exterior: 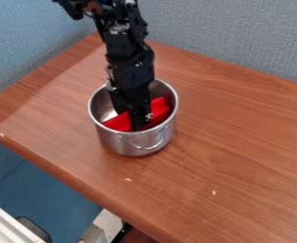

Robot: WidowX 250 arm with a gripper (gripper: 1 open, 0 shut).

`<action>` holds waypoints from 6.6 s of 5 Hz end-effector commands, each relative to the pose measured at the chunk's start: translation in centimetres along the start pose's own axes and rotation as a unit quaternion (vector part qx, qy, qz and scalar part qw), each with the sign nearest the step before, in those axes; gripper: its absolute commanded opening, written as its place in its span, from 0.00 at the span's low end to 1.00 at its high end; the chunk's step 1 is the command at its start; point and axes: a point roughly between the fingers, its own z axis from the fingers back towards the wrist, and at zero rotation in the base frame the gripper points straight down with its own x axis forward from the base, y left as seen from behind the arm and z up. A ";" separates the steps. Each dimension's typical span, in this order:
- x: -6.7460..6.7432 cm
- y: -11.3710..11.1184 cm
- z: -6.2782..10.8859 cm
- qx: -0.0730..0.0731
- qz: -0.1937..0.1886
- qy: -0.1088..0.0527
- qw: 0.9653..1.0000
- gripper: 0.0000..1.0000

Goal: Move the red object from the metal pot to the table

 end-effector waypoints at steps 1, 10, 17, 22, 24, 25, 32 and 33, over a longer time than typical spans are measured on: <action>0.5 0.3 1.3 0.003 0.003 -0.016 1.000 0.00; -0.8 0.9 3.5 -0.006 0.022 -0.014 1.000 0.00; 3.2 1.9 8.4 0.047 0.005 -0.061 0.997 0.00; 3.5 3.4 5.7 0.043 0.021 -0.042 0.998 0.00; 4.2 4.3 4.8 0.049 0.023 -0.032 0.998 0.00; 3.5 4.7 4.0 0.047 0.031 -0.028 0.998 0.00; 6.1 -5.5 6.8 0.103 -0.110 -0.091 0.984 0.00; 7.2 -6.9 8.0 0.119 -0.141 -0.096 0.978 0.00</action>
